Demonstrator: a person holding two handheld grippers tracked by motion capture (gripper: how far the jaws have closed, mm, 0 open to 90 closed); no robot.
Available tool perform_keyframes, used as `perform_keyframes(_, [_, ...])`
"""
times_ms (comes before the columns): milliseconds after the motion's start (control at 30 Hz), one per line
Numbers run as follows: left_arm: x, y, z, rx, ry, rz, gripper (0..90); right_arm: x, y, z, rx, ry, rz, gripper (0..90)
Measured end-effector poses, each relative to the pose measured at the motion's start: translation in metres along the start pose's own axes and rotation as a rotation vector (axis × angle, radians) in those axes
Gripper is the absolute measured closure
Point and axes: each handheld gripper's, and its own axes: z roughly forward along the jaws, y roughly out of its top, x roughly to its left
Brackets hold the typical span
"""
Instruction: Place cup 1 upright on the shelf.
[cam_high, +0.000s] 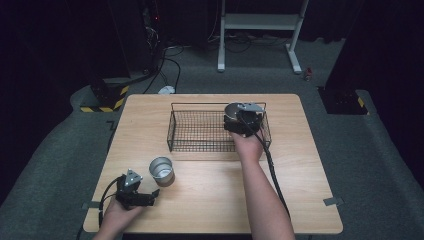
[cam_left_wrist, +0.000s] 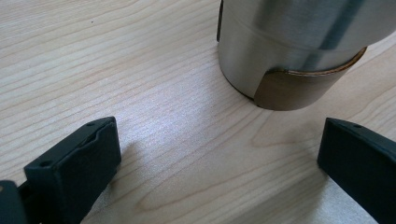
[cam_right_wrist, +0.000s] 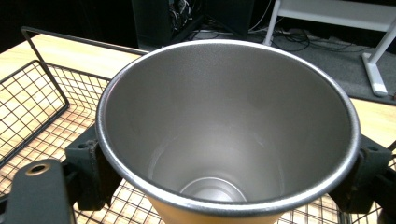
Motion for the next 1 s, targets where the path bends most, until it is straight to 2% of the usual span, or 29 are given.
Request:
perform_keyframes(167, [0.001, 0.000, 0.000, 0.001, 0.002, 0.008, 0.0, 0.001, -0.003, 0.005, 0.019, 0.001, -0.011, 13.8])
perform_keyframes(500, [0.000, 0.000, 0.000, 0.000, -0.001, -0.003, 0.0, 0.002, -0.007, 0.013, 0.064, -0.012, -0.013, 13.8])
perform_keyframes(1000, [0.000, 0.000, 0.000, -0.001, -0.004, -0.001, 0.0, 0.003, -0.013, 0.022, 0.093, -0.013, -0.013, 13.8])
